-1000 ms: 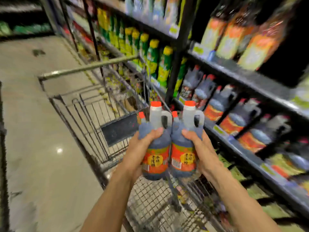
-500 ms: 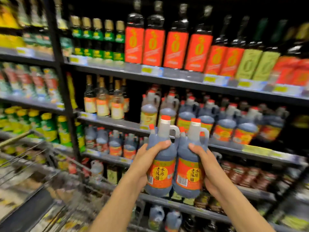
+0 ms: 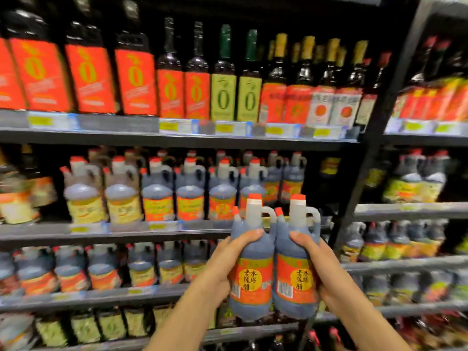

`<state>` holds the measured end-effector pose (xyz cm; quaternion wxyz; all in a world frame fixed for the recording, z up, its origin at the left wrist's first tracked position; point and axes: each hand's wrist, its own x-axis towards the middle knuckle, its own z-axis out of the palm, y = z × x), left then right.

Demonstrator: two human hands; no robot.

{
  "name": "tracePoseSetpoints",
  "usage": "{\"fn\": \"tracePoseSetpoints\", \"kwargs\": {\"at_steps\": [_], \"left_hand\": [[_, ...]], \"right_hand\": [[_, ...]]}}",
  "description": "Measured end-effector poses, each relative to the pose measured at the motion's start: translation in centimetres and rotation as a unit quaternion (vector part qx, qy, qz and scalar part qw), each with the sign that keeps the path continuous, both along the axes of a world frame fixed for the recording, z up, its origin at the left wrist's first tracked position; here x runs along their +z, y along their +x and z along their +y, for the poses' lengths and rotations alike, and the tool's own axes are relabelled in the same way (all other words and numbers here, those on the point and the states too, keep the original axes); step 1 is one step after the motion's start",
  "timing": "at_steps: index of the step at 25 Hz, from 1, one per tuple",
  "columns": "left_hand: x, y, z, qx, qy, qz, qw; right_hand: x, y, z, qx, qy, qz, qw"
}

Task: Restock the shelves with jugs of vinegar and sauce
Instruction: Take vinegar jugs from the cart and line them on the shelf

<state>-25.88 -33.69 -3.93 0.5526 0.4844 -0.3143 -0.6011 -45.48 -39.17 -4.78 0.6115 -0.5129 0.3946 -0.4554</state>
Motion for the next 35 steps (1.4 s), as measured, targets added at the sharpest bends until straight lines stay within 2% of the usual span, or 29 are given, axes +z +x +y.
{"fn": "tracePoseSetpoints", "kwargs": {"at_steps": [5,9,16,25,30,35], "left_hand": [[-0.3,-6.6,-8.6,-0.006,0.022,-0.016,1.000],[-0.2,-8.5,-13.4,-0.008,0.051,-0.031,0.998],[1.1,-7.7,-19.9,0.020,0.038,-0.064,0.997],[3.4,-6.4,-24.8,0.031,0.015,-0.072,0.997],[4.5,-6.4,-26.5,0.024,-0.005,-0.081,0.996],[4.2,-6.5,-27.8,0.059,-0.056,-0.077,0.994]], "right_hand": [[0.0,-6.8,-7.9,0.008,0.023,0.022,0.999],[0.2,-8.7,-13.2,0.001,0.047,0.021,0.999],[1.5,-8.0,-19.5,-0.009,0.055,0.046,0.997],[3.5,-6.2,-24.2,-0.051,0.030,0.034,0.998],[4.3,-5.7,-25.9,-0.091,0.019,0.002,0.996],[3.8,-4.7,-26.8,-0.142,-0.039,-0.031,0.989]]}}
